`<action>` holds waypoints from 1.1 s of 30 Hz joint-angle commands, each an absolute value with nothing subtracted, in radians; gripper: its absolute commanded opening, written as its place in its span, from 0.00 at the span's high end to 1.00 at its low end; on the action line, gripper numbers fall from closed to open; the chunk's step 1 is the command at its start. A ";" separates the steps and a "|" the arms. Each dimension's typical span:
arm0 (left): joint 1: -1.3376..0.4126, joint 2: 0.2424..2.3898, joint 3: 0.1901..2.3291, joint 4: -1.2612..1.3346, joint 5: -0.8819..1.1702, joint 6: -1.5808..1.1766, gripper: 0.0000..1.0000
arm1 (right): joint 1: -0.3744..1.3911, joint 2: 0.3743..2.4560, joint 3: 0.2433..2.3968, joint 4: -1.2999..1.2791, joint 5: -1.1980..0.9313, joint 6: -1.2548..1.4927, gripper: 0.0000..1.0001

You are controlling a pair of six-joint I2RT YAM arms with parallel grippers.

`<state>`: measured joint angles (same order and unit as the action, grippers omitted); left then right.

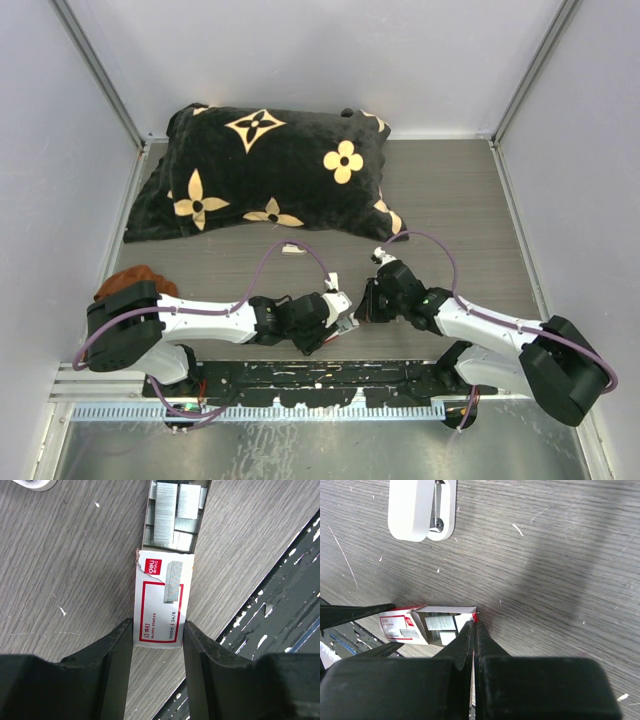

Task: Load the staples into the stapler

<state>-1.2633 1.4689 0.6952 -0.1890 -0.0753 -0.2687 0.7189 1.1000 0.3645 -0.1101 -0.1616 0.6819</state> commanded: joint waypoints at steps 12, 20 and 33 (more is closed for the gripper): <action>-1.273 1.487 0.686 -0.254 -0.065 -0.275 0.58 | 0.680 1.035 0.353 -0.154 -0.132 0.641 0.99; -1.273 1.481 0.683 -0.254 -0.074 -0.279 0.57 | 0.669 1.019 0.353 -0.174 -0.126 0.636 1.00; -1.275 1.417 0.695 -0.292 -0.099 -0.303 0.26 | 0.654 0.958 0.373 -0.216 -0.105 0.624 0.59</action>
